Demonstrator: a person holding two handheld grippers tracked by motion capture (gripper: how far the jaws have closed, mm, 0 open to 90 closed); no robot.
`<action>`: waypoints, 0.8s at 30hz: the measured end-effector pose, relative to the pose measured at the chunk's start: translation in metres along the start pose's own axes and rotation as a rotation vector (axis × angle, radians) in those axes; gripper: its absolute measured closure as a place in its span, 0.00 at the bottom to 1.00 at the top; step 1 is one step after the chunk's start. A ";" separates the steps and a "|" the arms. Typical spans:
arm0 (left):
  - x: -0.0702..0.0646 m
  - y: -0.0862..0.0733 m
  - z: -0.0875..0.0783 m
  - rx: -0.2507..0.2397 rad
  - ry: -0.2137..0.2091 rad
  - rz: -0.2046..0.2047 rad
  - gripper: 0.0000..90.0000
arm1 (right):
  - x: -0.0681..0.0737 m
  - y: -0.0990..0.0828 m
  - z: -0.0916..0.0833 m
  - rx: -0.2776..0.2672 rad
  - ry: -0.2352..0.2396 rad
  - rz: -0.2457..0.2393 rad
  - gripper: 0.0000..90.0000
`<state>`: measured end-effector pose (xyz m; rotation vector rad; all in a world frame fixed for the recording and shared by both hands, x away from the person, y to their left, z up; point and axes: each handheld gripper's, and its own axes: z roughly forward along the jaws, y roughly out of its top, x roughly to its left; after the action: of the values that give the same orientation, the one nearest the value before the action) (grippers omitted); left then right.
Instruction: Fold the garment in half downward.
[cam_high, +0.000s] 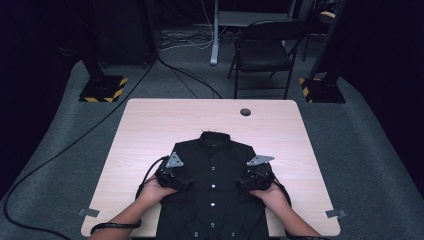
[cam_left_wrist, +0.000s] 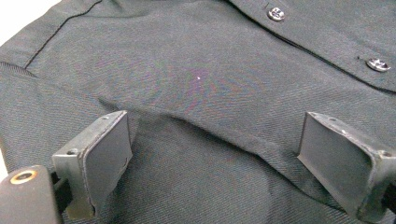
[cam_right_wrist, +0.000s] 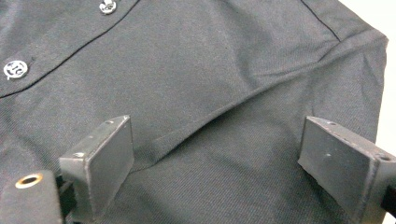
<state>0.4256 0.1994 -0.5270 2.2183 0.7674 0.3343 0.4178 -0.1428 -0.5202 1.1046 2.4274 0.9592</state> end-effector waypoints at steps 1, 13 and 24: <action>0.000 0.000 0.000 -0.001 0.000 -0.001 0.10 | 0.000 0.001 0.000 0.008 -0.003 0.005 0.11; 0.000 -0.001 0.000 -0.007 0.001 0.000 0.10 | -0.014 0.020 -0.006 -0.008 0.015 0.048 0.21; 0.000 -0.001 0.000 -0.007 0.002 -0.001 0.10 | -0.032 0.030 0.001 -0.020 -0.016 0.076 0.32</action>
<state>0.4250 0.1996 -0.5276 2.2113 0.7669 0.3385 0.4555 -0.1522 -0.5005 1.2009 2.3729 0.9920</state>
